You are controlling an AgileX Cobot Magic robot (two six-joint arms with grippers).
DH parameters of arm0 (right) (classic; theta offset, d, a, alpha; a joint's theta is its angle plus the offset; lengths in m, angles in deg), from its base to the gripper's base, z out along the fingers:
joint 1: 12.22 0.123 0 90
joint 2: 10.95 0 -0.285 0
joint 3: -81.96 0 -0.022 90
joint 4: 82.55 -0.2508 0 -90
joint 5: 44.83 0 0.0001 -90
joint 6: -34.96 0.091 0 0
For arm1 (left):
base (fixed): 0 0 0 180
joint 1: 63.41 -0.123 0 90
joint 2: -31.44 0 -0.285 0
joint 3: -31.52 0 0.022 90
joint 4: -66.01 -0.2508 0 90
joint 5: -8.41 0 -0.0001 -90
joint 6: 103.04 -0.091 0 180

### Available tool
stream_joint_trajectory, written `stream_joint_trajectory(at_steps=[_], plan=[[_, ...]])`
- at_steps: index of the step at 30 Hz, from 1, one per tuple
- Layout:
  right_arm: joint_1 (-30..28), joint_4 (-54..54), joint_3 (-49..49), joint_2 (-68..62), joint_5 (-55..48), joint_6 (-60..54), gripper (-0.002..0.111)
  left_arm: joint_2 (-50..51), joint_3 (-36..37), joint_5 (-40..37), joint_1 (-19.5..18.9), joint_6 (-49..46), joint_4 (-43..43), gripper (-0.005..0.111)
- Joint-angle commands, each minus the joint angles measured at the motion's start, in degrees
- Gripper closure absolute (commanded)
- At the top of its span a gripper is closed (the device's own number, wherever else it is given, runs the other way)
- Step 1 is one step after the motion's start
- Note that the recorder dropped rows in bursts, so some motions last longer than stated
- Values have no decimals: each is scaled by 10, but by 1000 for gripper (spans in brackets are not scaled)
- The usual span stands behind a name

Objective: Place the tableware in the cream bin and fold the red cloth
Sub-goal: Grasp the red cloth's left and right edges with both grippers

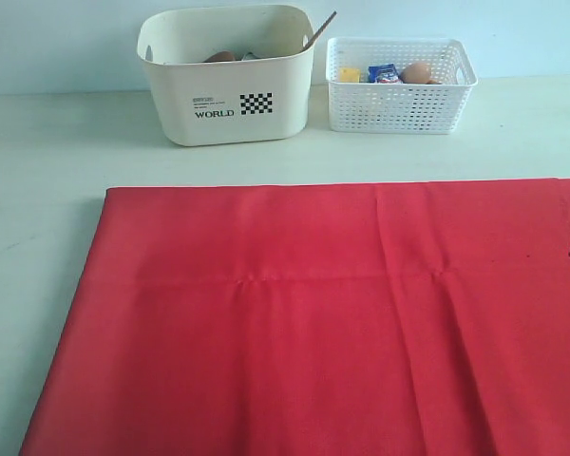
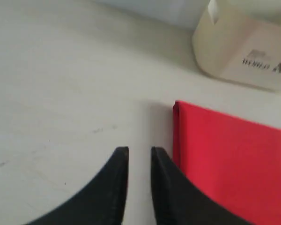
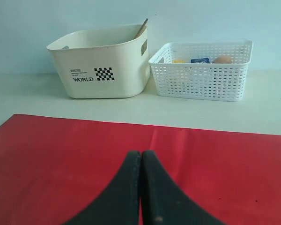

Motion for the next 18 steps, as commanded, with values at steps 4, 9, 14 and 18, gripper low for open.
stream_joint_trajectory(at_steps=[4,9,14,18], plan=[[-3,2,-3,-3,10,1,108,173,-40,47,86,-15,-3,43],[-3,2,-3,-3,10,1,108,278,-68,64,125,-21,-3,35],[-3,2,-3,-3,10,1,108,357,-92,75,140,-21,-3,35],[-3,2,-3,-3,10,1,108,410,-99,122,167,-21,-5,35]])
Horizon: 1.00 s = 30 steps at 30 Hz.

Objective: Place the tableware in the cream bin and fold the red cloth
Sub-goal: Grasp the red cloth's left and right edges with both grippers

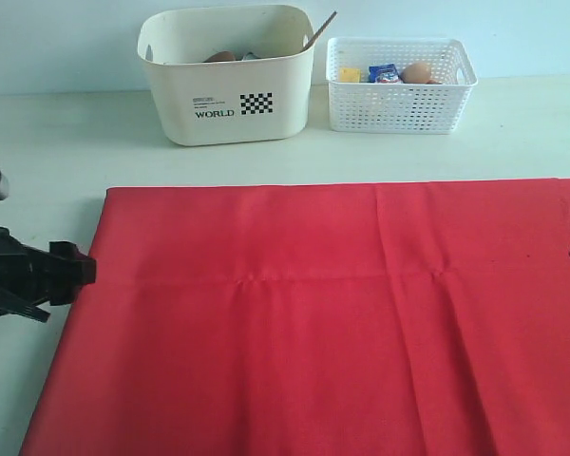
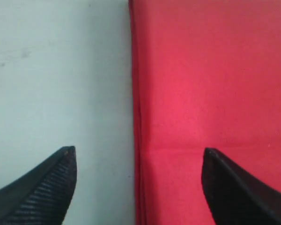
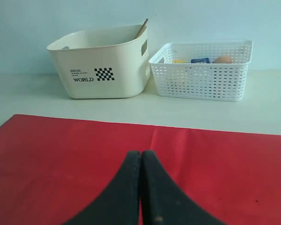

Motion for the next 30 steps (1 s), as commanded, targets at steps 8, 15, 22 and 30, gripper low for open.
stream_joint_trajectory(at_steps=[8,15,22,30], plan=[[-3,2,-3,-3,9,-1,108,126,-37,62,44,2,0,35],[-3,1,-3,-3,9,-1,108,142,-46,68,47,8,-1,45],[-3,1,-3,-3,9,-1,108,150,-46,69,47,42,-1,106],[-3,2,-3,-3,9,-1,108,128,-46,50,22,-64,0,106]])
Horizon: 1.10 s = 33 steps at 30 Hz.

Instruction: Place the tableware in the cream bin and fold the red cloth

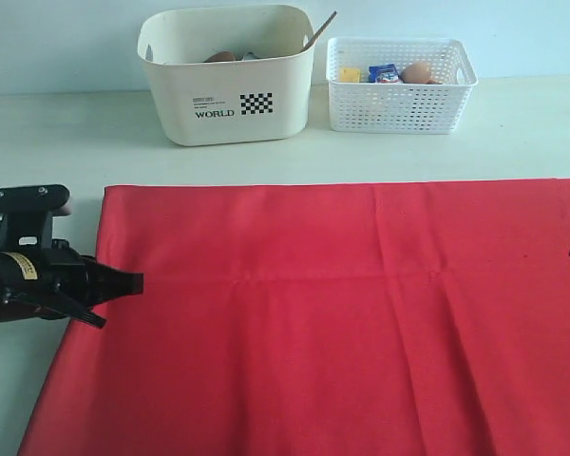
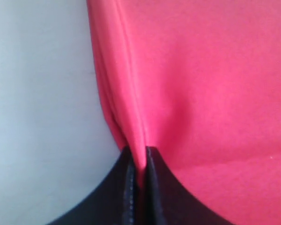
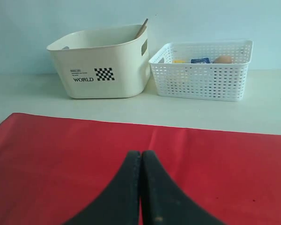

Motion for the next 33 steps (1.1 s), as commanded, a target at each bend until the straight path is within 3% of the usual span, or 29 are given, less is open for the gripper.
stream_joint_trajectory(at_steps=[1,5,10,13,18,24,31,33], plan=[[-3,2,-3,-3,8,-2,108,-22,-1,-33,-32,-89,5,106],[-3,2,-3,-3,6,-2,108,-42,-1,-63,-107,-132,7,106],[-3,1,-3,-3,4,-2,108,-64,-1,-73,-209,-259,7,106],[-3,1,-3,-9,3,2,108,-76,-1,-82,-235,-269,7,106],[-3,1,18,-78,-5,5,108,-98,-2,-85,-234,-269,7,106],[-3,7,86,-281,-12,2,108,-158,-2,-110,-224,-254,7,106],[-3,7,157,-543,23,-14,108,-243,-7,-127,-156,-253,7,106],[-3,7,173,-629,57,-16,108,-271,-36,-192,-122,-250,7,106]])
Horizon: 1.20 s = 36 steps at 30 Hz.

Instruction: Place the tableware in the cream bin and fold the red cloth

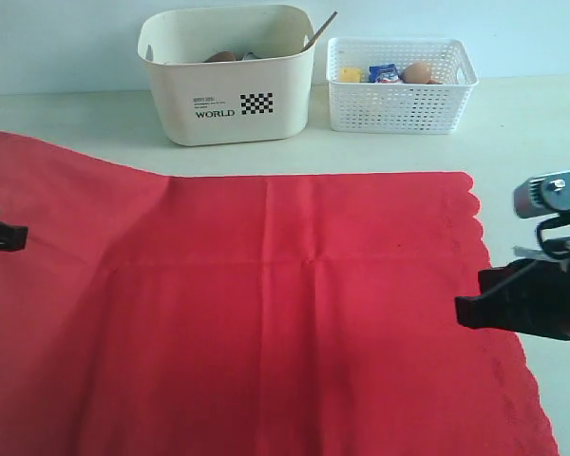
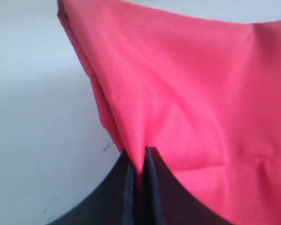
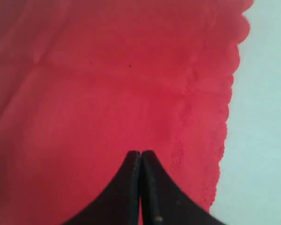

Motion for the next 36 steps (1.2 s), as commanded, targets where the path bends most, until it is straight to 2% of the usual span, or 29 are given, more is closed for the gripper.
stream_joint_trajectory(at_steps=[1,2,3,4,7,8,10,14,18,21,25,31,34,35,36], plan=[[-3,5,35,-166,63,-11,108,-51,-52,-98,63,7,2,106],[-3,5,44,-206,70,-11,108,-55,-87,-158,91,7,9,106],[-3,5,50,-224,71,-11,108,-55,-105,-181,107,7,11,106],[-3,5,59,-254,71,-11,108,-55,-132,-205,140,7,23,106],[-3,6,64,-270,74,-13,108,-54,-180,-227,220,7,62,106],[-3,6,64,-267,74,-13,108,-50,-205,-236,262,7,87,106],[-3,19,64,-246,64,-13,108,-34,-244,-242,314,7,98,106],[-3,20,62,-103,-30,-27,108,55,-350,-288,378,8,128,106],[-3,20,62,98,-99,-37,108,158,-472,-350,420,35,133,106],[-3,20,62,247,-85,-36,108,222,-565,-372,445,51,129,106],[-3,20,62,360,-84,-36,108,303,-662,-391,455,91,128,106],[-3,20,62,379,-84,-36,108,399,-755,-395,457,109,155,106],[-3,20,62,375,-84,-36,108,422,-779,-395,457,115,156,106],[-3,20,62,372,-84,-36,108,430,-785,-395,457,117,155,104],[-3,20,62,371,-84,-36,108,440,-795,-395,457,117,153,97]])
